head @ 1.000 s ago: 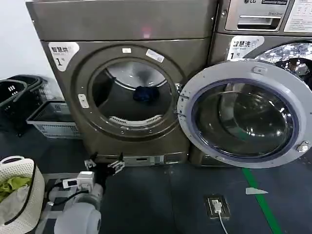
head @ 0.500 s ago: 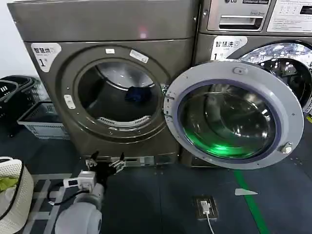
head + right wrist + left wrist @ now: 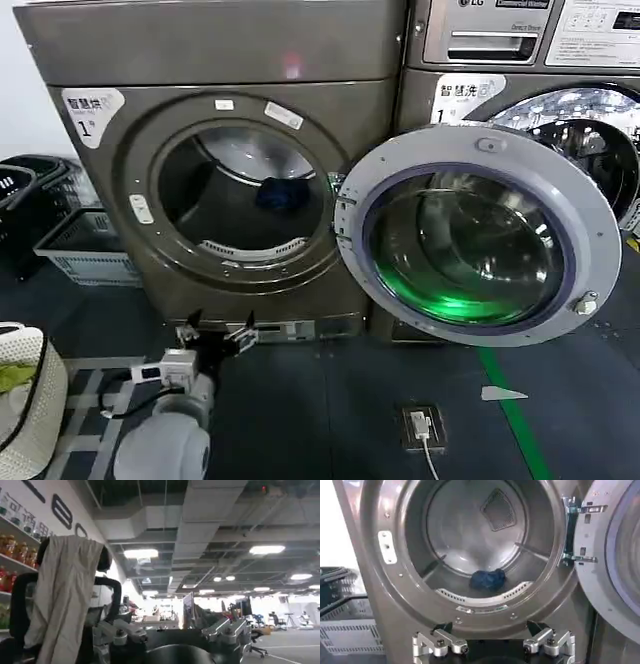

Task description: Grasp the clothes from the dryer.

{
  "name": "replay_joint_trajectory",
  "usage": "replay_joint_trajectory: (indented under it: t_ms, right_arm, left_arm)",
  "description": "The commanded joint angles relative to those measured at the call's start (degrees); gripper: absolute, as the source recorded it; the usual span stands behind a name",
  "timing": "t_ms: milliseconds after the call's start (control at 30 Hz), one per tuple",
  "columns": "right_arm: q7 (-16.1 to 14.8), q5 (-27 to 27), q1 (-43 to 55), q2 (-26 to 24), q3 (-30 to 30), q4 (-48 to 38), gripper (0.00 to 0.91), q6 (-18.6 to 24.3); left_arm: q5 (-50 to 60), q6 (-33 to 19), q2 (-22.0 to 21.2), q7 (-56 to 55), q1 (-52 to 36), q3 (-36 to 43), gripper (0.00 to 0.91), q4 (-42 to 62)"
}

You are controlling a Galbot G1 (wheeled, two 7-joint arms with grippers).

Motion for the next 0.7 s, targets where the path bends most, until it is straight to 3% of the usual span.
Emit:
replay_joint_trajectory:
  t_ms: [33,700]
  right_arm:
    - [0.4,0.4,0.1,0.0,0.0,0.1,0.907,0.0]
    - [0.3,0.6,0.2,0.2,-0.3,-0.2,0.907,1.2]
  left_arm:
    - [0.1,2.8,0.0,0.1,-0.4,0.0,0.907,0.1]
    - [0.1,2.8,0.1,0.5,0.0,0.0,0.907,0.4]
